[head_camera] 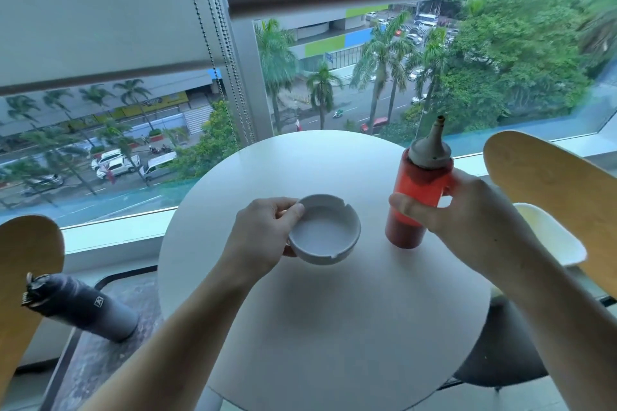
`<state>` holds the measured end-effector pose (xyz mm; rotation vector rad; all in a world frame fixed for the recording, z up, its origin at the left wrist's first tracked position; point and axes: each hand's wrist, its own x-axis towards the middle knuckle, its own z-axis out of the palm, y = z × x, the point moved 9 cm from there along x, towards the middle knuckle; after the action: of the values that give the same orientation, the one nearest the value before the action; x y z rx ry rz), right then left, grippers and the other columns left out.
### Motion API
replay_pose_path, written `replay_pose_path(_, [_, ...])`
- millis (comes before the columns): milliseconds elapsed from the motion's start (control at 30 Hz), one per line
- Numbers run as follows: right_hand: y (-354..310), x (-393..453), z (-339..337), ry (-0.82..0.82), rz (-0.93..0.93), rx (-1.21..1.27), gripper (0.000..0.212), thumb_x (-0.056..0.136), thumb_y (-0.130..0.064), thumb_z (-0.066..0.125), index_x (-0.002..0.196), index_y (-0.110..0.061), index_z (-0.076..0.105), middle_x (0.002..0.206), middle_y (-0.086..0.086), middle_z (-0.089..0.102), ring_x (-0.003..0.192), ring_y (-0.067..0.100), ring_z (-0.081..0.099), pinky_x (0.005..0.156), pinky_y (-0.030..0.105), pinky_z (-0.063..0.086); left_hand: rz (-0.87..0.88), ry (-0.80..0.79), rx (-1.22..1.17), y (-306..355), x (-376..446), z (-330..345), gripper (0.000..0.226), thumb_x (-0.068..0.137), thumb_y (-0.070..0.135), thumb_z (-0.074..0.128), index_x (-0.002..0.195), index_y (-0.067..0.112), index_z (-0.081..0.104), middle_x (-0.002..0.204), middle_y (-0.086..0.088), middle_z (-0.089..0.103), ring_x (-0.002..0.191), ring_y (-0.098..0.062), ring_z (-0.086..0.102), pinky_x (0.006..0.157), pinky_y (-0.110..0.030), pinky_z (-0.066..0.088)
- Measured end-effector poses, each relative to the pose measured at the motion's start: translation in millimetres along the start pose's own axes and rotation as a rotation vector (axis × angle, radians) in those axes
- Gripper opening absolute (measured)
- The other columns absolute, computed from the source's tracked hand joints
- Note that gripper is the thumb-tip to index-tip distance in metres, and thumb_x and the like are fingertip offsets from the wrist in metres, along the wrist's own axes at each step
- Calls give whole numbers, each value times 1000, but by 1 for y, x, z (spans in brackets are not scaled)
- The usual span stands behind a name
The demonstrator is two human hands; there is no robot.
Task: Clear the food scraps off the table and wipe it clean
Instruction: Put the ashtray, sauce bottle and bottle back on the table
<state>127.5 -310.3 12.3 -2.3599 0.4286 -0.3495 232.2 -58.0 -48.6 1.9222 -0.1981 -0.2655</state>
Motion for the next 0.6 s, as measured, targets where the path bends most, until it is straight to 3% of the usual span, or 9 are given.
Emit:
replay_pose_path(300, [12, 4, 1, 30, 25, -33, 45, 72, -68, 69, 92, -27, 65, 83, -10, 69, 81, 21, 61, 70, 34, 44, 12, 52, 59, 0, 5, 9, 19, 100, 25, 62, 100, 22, 81, 89, -4, 75, 64, -13, 69, 57, -31, 62])
replay_pose_path(433, [11, 2, 0, 23, 13, -31, 43, 73, -67, 68, 93, -29, 64, 80, -11, 65, 78, 19, 59, 63, 29, 41, 33, 79, 103, 3, 5, 12, 19, 100, 26, 62, 99, 23, 80, 86, -2, 75, 70, -16, 71, 56, -31, 62])
replay_pose_path(600, [11, 0, 0, 20, 1, -34, 45, 74, -66, 69, 98, -29, 65, 85, -8, 67, 82, 21, 60, 68, 34, 42, 122, 157, 327, 11, 5, 10, 21, 99, 32, 60, 96, 23, 79, 75, 5, 73, 65, -17, 70, 64, -38, 62])
